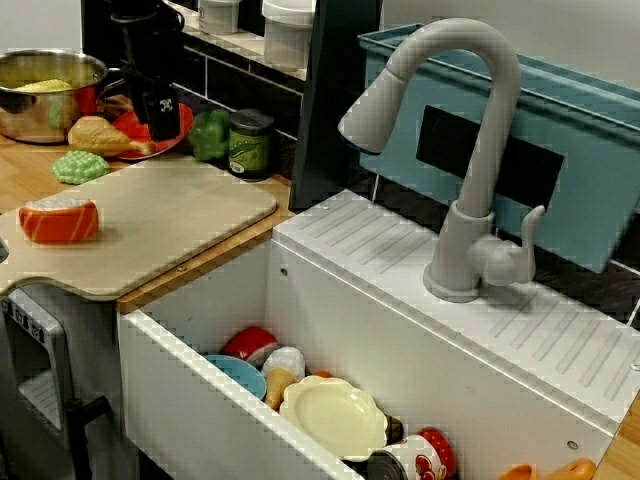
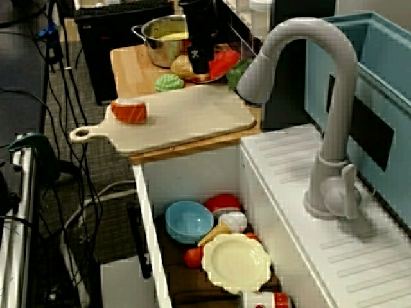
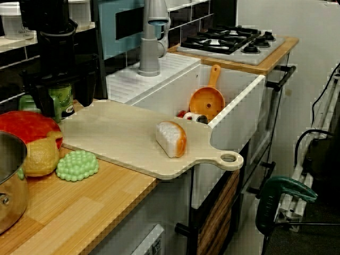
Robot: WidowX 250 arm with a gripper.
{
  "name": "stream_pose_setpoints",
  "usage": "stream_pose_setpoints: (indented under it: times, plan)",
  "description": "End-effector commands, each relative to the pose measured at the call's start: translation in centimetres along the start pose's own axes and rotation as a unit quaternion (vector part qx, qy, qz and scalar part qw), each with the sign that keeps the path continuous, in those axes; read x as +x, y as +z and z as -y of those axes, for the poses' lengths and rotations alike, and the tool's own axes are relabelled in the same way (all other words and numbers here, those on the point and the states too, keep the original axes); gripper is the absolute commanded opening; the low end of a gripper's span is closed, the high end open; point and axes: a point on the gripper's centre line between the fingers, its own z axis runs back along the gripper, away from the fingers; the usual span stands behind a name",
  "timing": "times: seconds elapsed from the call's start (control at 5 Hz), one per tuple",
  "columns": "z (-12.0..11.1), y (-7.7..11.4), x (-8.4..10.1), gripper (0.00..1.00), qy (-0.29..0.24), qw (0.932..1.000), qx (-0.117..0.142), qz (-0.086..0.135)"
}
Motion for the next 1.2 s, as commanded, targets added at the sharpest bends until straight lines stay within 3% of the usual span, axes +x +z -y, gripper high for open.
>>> stream_pose_setpoints:
  times: [0.0, 0.2, 0.4, 0.6, 0.8, 1.0]
  plan:
    - [-3.2, 1.7, 0.9, 1.00, 0.014, 0.9993, 0.030, 0.019]
    - [-4.2, 1.2, 0.6, 1.00, 0.020, 0.9989, 0.040, 0.013]
    - [-4.7, 1.2, 0.4, 1.00, 0.012, 0.9993, 0.034, 0.009]
    - [-4.6, 1.3, -0.1, 1.00, -0.024, 0.9990, 0.023, -0.030]
    - [-4.5, 2.2, -0.9, 1.00, -0.076, 0.9962, -0.006, -0.041]
    - [-4.3, 2.9, -1.4, 1.00, -0.108, 0.9930, -0.028, -0.039]
